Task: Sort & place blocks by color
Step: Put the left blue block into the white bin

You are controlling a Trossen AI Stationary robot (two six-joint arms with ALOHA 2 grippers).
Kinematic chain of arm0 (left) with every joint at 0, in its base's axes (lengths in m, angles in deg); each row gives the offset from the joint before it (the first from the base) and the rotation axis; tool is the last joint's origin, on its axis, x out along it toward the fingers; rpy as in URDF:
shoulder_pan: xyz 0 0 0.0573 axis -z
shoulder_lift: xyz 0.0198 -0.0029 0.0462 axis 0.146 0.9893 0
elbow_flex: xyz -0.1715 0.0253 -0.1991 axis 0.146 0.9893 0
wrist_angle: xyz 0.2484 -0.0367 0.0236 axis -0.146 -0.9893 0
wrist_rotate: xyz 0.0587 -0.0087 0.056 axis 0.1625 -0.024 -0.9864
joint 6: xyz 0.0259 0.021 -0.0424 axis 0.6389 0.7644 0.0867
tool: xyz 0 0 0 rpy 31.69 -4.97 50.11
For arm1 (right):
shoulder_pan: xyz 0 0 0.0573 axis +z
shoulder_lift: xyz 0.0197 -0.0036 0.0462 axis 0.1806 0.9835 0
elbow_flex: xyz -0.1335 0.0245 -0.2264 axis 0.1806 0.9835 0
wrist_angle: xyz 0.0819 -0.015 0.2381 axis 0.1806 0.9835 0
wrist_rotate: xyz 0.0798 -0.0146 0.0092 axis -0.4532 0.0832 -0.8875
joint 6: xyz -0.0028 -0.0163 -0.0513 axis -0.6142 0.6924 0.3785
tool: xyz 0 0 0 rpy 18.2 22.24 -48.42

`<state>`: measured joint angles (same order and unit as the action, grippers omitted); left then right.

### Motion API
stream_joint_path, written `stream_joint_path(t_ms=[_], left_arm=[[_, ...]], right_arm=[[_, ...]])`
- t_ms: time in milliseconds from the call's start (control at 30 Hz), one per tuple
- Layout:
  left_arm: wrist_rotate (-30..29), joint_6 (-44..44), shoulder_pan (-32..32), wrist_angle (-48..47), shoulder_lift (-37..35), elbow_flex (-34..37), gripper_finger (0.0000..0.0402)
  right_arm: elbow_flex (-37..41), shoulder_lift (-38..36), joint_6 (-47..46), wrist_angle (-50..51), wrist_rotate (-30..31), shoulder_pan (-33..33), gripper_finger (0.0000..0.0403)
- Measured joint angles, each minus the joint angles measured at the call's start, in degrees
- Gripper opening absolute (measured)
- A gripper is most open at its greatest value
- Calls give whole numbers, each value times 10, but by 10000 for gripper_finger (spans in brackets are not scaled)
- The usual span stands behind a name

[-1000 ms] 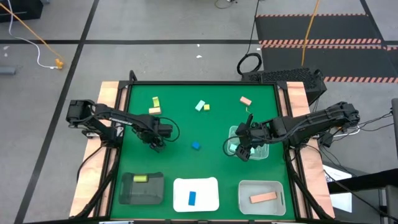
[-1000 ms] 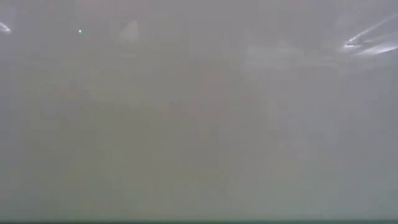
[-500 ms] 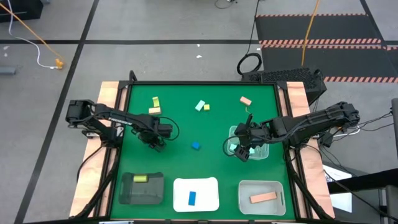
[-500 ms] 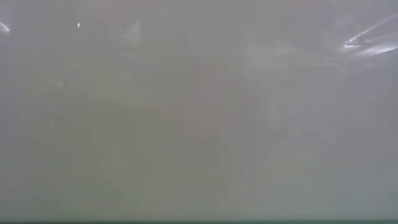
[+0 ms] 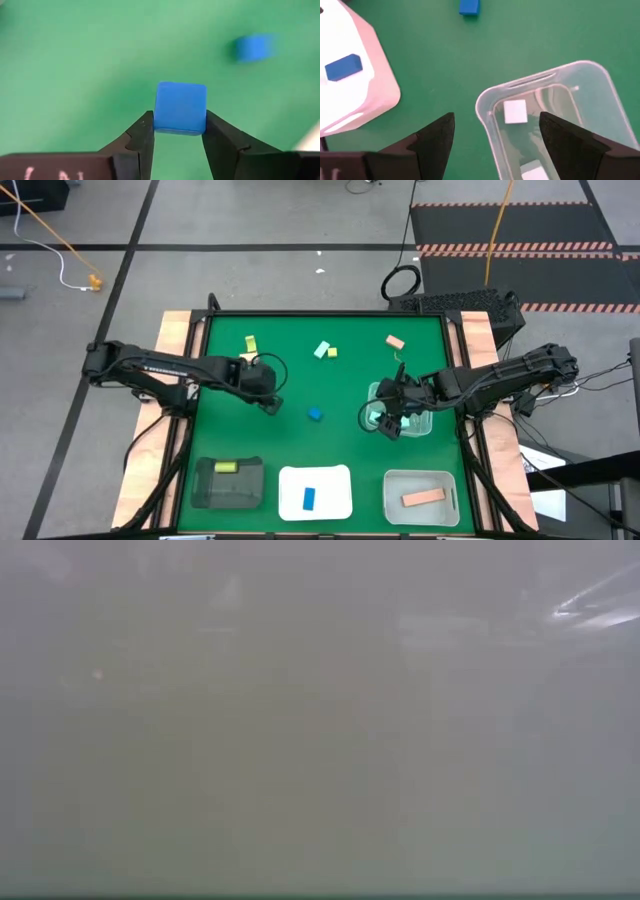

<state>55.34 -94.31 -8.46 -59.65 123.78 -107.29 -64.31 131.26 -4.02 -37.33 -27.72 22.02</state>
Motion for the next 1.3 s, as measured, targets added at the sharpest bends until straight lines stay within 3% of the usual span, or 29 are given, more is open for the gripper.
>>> stream_joint_path(t_ms=[133, 333, 567, 733, 1067, 1300], left_arm=[[-1, 3, 31, 134, -15, -2, 133], [-3, 41, 126, 351, -6, -3, 133], [-3, 100, 248, 495, 33, -3, 133], [-2, 62, 295, 507, 72, -3, 133], [64, -3, 325, 521, 137, -2, 136], [64, -5, 311, 532, 134, -3, 271]], right_arm=[[0, 0, 20, -15, 18, 0, 283], [0, 0, 47, -54, 22, 0, 283], [0, 0, 81, -97, 22, 0, 283], [0, 0, 93, -104, 22, -3, 283], [0, 0, 118, -109, 21, -24, 283], [0, 0, 132, -116, 20, -39, 283]])
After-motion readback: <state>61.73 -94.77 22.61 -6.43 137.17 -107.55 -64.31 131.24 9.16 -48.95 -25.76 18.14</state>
